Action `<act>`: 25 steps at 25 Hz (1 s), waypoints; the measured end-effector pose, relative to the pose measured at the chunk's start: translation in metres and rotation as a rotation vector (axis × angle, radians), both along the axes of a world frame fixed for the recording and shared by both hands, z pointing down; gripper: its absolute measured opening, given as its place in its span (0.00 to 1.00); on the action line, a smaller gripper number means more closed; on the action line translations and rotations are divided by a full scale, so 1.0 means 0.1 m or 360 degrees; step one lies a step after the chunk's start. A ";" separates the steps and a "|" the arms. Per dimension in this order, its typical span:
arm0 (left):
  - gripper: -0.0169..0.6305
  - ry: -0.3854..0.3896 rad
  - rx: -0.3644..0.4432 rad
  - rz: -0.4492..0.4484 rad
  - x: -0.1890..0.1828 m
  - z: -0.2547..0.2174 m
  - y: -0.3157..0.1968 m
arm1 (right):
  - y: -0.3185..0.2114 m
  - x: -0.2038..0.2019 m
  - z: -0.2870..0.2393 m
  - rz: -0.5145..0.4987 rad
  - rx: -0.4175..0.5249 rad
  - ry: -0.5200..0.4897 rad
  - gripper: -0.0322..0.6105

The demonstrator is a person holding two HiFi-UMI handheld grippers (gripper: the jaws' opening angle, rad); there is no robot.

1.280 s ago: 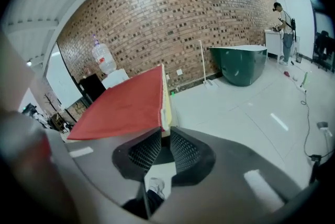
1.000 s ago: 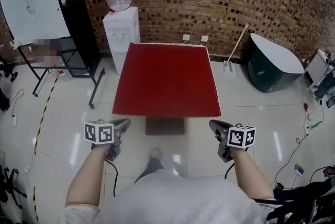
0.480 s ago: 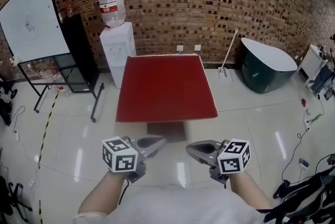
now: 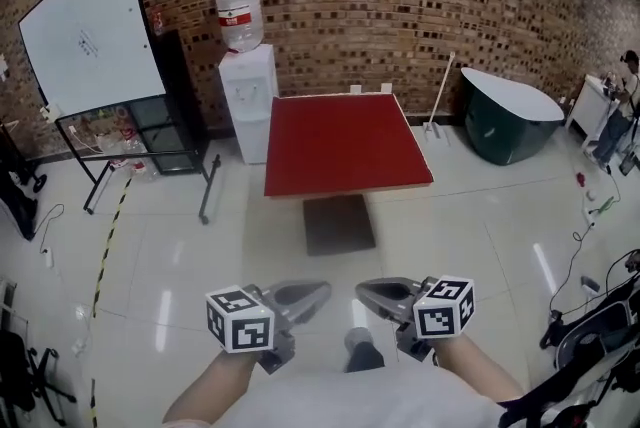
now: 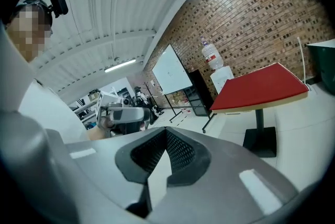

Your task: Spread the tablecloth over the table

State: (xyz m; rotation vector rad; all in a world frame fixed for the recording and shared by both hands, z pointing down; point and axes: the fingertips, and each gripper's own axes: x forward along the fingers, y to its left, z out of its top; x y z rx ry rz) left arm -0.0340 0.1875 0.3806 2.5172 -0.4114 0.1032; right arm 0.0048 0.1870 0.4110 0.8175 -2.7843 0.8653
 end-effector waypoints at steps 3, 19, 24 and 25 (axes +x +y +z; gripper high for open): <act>0.03 0.0007 -0.0031 0.0031 -0.20 -0.04 0.42 | 0.35 -0.25 -0.13 0.0062 0.0016 -0.0022 0.05; 0.03 -0.0019 0.0088 -0.0060 -0.11 -0.39 1.24 | 1.47 -0.05 -0.43 0.0125 0.0042 0.0181 0.05; 0.03 -0.0070 0.0157 -0.0040 0.27 -0.44 1.67 | 1.89 0.31 -0.46 0.0135 0.0025 0.0233 0.05; 0.03 -0.0087 0.0182 -0.0040 0.35 -0.44 1.74 | 1.96 0.38 -0.50 0.0139 0.0046 0.0234 0.05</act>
